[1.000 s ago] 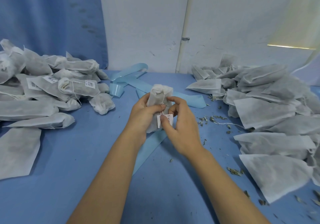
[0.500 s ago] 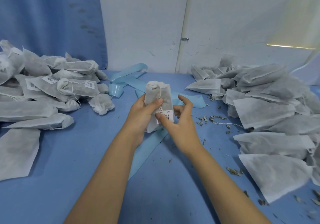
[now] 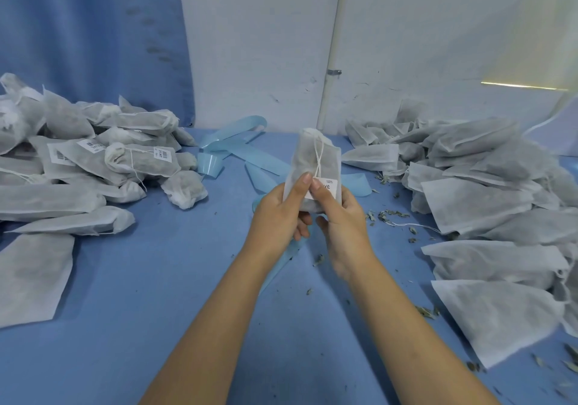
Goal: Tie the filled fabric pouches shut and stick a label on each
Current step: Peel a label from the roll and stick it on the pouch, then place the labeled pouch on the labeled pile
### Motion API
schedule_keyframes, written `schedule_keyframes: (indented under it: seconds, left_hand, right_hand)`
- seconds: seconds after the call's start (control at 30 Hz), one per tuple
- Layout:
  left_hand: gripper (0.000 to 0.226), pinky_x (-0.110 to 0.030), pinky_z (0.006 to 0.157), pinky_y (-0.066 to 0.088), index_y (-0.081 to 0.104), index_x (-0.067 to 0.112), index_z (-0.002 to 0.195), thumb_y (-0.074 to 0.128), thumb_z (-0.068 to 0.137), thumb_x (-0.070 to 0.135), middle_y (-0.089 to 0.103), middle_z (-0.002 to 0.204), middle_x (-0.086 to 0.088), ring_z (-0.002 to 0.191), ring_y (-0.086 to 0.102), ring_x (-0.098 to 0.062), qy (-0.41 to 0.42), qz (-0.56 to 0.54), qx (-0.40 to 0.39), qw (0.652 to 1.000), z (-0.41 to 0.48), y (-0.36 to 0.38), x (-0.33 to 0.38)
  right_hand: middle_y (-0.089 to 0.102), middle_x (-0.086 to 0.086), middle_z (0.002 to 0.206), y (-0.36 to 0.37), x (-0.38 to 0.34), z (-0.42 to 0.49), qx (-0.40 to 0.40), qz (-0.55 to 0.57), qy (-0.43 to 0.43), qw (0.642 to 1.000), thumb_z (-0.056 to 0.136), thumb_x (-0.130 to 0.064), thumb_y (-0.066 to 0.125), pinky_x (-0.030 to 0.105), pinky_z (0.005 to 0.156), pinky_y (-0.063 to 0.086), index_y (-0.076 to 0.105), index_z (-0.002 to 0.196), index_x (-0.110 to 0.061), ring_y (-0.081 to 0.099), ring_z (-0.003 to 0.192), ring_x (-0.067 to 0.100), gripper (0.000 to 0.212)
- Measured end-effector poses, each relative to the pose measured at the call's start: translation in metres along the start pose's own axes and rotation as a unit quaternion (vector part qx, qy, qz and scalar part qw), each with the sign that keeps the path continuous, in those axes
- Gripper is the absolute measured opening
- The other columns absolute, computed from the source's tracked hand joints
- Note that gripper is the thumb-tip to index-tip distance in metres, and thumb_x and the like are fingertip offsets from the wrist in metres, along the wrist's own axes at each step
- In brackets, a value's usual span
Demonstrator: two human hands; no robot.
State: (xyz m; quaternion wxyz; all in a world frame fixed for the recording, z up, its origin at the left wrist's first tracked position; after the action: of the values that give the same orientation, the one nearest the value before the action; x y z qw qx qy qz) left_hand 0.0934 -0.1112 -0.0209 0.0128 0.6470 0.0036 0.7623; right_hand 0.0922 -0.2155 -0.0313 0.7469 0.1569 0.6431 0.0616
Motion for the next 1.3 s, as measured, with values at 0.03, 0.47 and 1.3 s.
schedule_keyframes:
  seconds: [0.03,0.47,1.3]
  left_hand:
    - [0.041,-0.020,0.042,0.040,0.061,0.014,0.078,0.050,0.092,0.052,0.058,0.052,0.000,0.042,0.052,-0.012,-0.002,-0.014,-0.005,1.000,-0.001,0.000,0.000]
    - [0.033,-0.019,0.042,0.041,0.061,0.008,0.085,0.050,0.097,0.036,0.062,0.057,-0.015,0.046,0.057,-0.019,-0.024,-0.127,-0.030,0.991,-0.001,-0.004,-0.006]
    - [0.027,-0.019,0.046,0.035,0.057,0.017,0.069,0.058,0.094,0.024,0.052,0.052,0.003,0.042,0.044,-0.007,-0.020,-0.121,0.084,0.989,0.007,-0.023,0.000]
  right_hand:
    - [0.062,0.005,0.079,0.001,0.000,0.000,-0.004,0.006,0.004,1.000,0.080,-0.032,0.073,0.025,0.065,0.046,0.064,0.101,-0.008,0.053,0.065,0.016,0.034]
    - [0.051,-0.005,0.054,0.012,0.003,-0.003,-0.024,-0.002,0.027,0.999,0.099,-0.048,0.041,0.035,0.058,0.038,0.059,0.116,0.004,0.041,0.048,0.012,0.057]
    - [0.055,-0.005,0.054,-0.001,0.010,0.001,0.045,-0.039,0.039,0.997,0.103,-0.028,0.039,0.018,0.046,0.036,0.065,0.095,-0.010,0.040,0.042,0.007,0.032]
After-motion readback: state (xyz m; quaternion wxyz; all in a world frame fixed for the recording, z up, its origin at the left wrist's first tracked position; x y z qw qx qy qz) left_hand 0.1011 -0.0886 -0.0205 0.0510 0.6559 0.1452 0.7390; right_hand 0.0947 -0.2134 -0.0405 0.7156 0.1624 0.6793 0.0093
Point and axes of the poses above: each hand's wrist, its own z-axis towards the middle knuckle, its own y-axis out of the palm, x = y × z, the point moved 1 cm from there along z, towards the middle knuckle
